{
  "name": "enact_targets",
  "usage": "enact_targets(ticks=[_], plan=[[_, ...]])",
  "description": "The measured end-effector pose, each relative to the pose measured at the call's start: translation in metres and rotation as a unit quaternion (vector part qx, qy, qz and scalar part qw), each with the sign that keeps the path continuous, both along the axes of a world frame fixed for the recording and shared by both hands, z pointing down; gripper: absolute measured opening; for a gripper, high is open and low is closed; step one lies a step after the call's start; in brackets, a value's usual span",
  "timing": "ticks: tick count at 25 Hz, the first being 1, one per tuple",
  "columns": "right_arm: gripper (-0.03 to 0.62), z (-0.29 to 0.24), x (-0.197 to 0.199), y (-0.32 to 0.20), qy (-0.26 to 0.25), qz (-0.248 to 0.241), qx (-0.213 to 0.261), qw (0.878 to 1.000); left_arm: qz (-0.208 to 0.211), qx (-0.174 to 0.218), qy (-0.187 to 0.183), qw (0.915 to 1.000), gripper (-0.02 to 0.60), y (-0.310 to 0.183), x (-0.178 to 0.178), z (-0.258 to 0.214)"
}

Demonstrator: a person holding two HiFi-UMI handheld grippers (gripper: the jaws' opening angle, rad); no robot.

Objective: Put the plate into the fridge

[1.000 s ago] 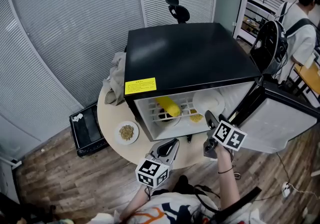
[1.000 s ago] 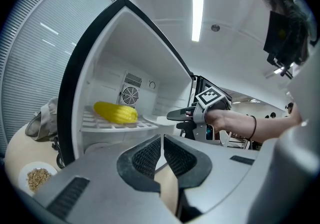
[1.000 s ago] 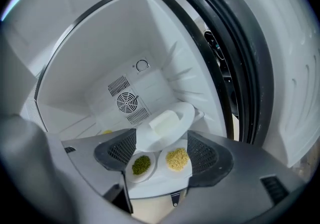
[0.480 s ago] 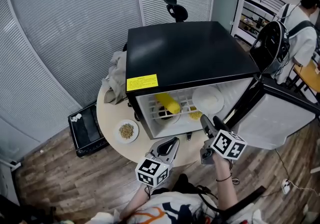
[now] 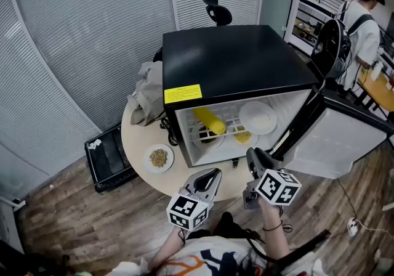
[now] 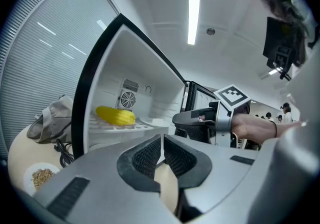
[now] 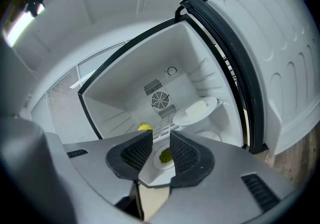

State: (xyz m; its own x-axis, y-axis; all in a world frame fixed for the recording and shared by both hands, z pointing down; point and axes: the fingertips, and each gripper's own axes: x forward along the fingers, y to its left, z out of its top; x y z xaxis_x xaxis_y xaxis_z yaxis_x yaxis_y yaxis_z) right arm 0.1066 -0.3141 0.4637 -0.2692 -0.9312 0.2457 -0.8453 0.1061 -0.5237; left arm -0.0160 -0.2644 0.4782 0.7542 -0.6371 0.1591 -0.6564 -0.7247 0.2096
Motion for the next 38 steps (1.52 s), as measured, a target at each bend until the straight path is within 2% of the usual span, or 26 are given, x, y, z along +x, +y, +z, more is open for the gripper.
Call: enact_targets(ticks=[19,33,38], plan=[[0.074,0.016,-0.051,0.092,0.003,0.008,-0.012,1.0,0.017,-0.012,0.014,0.9997,0.028,0.064,-0.034,0.006],[0.049,0.032,-0.067,0.131,0.006,-0.019,-0.03,0.999,0.008,-0.009,0.017,0.9998,0.028,0.091,-0.036,0.005],[0.044,0.029,-0.058,0.141,0.008,-0.023,-0.028,0.999,-0.002,-0.004,0.015,0.9999,0.028,0.096,-0.03,-0.002]])
